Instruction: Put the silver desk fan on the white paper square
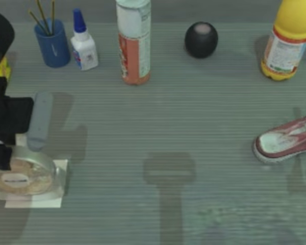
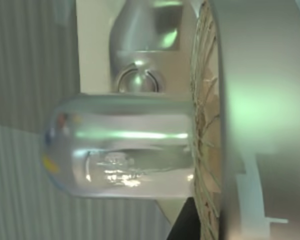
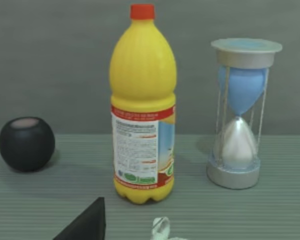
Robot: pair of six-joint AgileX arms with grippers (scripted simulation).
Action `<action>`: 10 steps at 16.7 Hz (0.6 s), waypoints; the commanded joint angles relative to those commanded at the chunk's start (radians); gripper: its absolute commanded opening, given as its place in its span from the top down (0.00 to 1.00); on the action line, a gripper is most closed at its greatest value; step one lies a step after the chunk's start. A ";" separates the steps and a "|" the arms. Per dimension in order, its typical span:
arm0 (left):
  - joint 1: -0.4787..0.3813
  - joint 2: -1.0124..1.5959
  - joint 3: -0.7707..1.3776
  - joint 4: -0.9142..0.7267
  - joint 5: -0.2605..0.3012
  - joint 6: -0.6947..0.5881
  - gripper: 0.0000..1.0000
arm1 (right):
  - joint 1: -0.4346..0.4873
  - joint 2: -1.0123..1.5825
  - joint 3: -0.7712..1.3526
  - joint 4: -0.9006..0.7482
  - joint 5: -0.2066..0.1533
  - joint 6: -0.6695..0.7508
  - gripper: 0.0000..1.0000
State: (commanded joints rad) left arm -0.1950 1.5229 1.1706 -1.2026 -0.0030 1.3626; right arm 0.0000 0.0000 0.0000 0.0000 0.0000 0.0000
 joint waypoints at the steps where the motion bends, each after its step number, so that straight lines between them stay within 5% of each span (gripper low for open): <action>1: 0.000 0.000 0.000 0.000 0.000 0.000 0.25 | 0.000 0.000 0.000 0.000 0.000 0.000 0.00; 4: 0.000 0.000 0.000 0.000 0.000 0.000 0.02 | 0.000 0.000 0.000 0.000 0.000 0.000 0.00; 10: 0.000 0.000 0.000 0.000 0.000 0.000 0.00 | 0.000 0.000 0.000 0.000 0.000 0.000 0.00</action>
